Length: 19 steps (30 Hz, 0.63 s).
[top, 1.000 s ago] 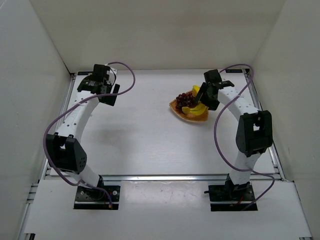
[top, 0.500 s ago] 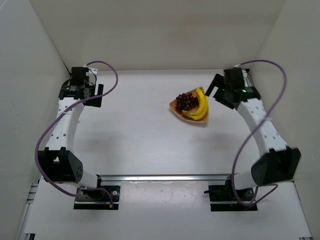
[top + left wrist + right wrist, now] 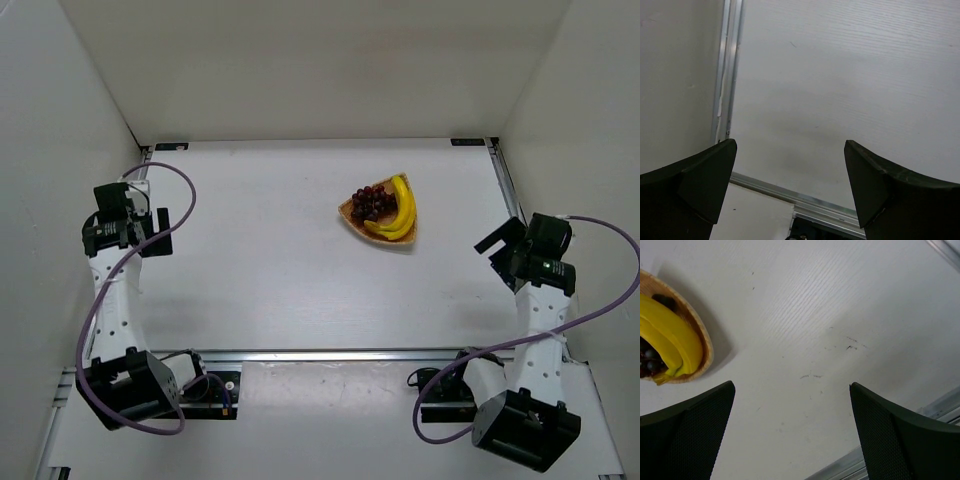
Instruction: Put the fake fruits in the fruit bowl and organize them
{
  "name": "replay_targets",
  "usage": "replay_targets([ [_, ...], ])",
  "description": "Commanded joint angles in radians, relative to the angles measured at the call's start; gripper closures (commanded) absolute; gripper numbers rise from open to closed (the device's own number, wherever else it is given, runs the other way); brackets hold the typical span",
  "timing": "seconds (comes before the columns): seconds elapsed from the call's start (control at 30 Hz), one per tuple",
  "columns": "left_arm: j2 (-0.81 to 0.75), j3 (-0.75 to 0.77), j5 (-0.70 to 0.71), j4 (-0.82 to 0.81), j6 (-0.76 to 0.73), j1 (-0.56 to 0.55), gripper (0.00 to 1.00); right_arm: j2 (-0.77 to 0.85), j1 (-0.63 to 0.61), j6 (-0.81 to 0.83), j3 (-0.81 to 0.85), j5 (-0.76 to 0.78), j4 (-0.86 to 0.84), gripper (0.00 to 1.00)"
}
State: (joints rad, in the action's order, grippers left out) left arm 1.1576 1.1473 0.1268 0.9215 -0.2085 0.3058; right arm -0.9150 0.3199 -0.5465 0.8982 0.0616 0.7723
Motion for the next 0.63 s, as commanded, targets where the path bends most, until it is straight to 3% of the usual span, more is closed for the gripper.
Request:
replay_targets([
  [0.0, -0.062, -0.008, -0.116, -0.006, 0.012, 0.001, 0.0, 0.041, 0.004, -0.01, -0.008, -0.065, -0.018, 0.0],
  [0.6, -0.053, 0.002, -0.157, 0.004, 0.043, 0.001, 0.0, 0.116, 0.004, 0.019, -0.073, -0.054, -0.007, 0.0],
])
